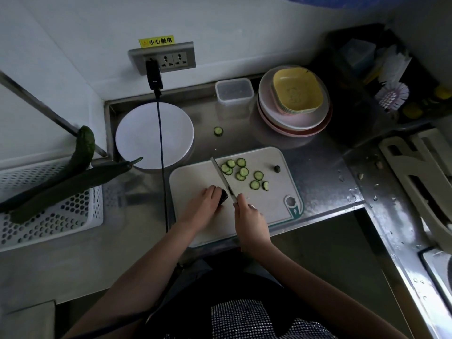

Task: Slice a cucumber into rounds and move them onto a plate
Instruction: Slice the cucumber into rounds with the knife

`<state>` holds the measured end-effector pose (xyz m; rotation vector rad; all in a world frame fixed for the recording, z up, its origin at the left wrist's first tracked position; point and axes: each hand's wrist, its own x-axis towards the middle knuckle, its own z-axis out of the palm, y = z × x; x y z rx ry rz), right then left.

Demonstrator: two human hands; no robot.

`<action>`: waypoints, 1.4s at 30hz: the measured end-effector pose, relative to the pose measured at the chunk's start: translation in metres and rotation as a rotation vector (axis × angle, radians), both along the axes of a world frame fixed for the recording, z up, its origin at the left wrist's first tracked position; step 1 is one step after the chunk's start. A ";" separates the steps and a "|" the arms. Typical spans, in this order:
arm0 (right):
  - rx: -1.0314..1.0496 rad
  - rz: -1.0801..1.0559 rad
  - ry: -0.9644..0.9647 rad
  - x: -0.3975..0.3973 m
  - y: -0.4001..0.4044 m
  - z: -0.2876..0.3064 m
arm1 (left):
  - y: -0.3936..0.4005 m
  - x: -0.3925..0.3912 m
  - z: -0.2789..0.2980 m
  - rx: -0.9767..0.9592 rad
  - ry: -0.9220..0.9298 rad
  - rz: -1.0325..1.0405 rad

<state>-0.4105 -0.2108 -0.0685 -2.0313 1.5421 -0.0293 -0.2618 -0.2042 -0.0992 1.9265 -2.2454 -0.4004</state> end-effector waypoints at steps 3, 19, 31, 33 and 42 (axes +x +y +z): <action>-0.008 0.021 0.009 0.001 0.002 0.000 | -0.001 0.001 -0.004 -0.041 0.034 0.017; 0.004 0.135 0.050 0.003 0.000 0.000 | -0.001 0.011 -0.016 -0.250 0.046 -0.114; -0.006 0.179 0.072 0.008 -0.005 -0.009 | -0.003 0.012 -0.012 -0.278 0.036 -0.108; 0.001 0.177 0.063 0.009 -0.006 -0.010 | -0.003 0.013 -0.012 -0.285 0.037 -0.111; 0.088 0.148 0.131 0.007 -0.007 -0.020 | -0.003 0.016 -0.014 -0.262 0.000 -0.119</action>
